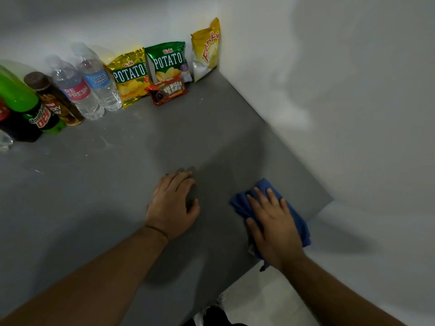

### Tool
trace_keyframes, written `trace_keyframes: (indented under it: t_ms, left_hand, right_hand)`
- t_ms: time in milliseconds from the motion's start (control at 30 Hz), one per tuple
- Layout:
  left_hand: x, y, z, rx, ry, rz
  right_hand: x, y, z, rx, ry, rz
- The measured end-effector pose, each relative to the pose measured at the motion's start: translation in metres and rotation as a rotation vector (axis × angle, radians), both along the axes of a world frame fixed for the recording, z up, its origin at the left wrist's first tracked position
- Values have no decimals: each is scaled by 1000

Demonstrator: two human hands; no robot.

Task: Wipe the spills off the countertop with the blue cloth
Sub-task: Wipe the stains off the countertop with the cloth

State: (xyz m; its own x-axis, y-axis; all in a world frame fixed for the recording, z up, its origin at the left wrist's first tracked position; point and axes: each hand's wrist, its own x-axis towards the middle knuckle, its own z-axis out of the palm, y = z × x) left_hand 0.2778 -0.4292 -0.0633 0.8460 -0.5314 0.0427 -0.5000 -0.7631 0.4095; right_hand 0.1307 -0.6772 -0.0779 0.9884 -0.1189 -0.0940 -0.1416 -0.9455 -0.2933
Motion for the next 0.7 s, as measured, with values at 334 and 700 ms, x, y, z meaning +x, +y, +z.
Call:
trace_keyframes:
  t_ms: [334,700]
  left_hand:
    - [-24,36,7,-49,-20,41]
    - [-54,97,6,-111,25,22]
  right_hand:
    - [9,-23,6,11,7,-11]
    - [-7,74,10,-10,53,-76]
